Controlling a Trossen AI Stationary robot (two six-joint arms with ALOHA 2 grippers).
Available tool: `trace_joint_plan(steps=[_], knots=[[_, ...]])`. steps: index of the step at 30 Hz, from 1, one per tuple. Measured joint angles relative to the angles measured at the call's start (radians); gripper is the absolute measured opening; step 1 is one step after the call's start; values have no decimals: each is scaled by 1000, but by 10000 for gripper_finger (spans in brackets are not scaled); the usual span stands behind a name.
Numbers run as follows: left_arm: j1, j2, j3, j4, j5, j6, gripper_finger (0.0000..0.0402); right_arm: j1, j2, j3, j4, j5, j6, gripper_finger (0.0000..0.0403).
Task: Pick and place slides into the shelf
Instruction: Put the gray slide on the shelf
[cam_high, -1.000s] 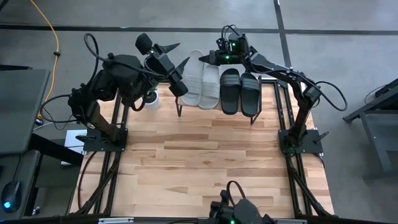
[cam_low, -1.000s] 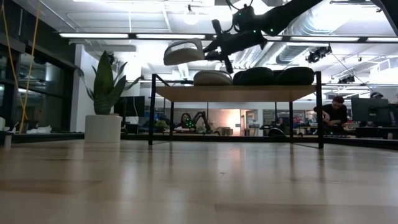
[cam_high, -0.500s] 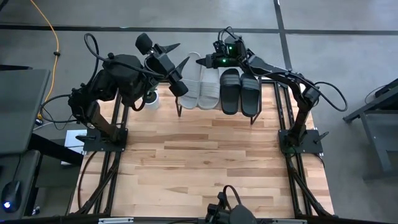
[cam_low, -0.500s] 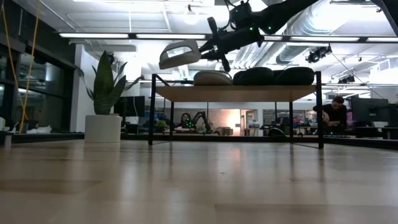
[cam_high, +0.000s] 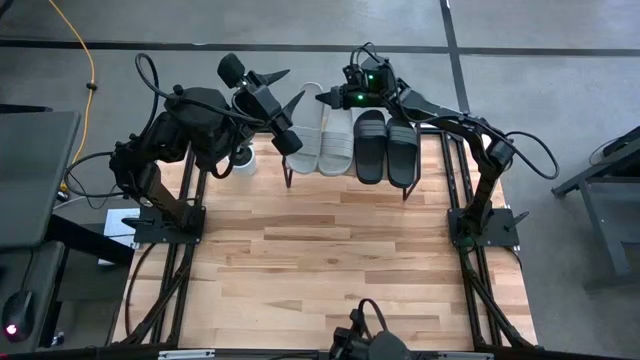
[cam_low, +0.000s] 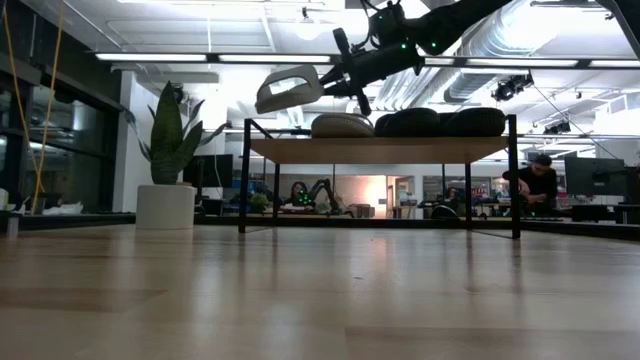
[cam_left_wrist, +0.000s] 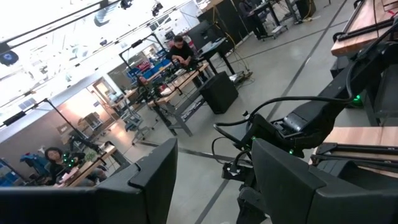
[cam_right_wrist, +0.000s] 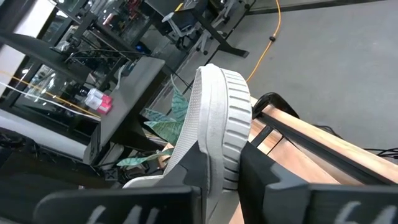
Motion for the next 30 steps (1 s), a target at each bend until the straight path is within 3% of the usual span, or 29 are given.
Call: trace_joint_plan(steps=[30], knots=[[0, 0, 0, 1, -27, -1, 193, 21, -1, 0, -100, 87, 39, 93]])
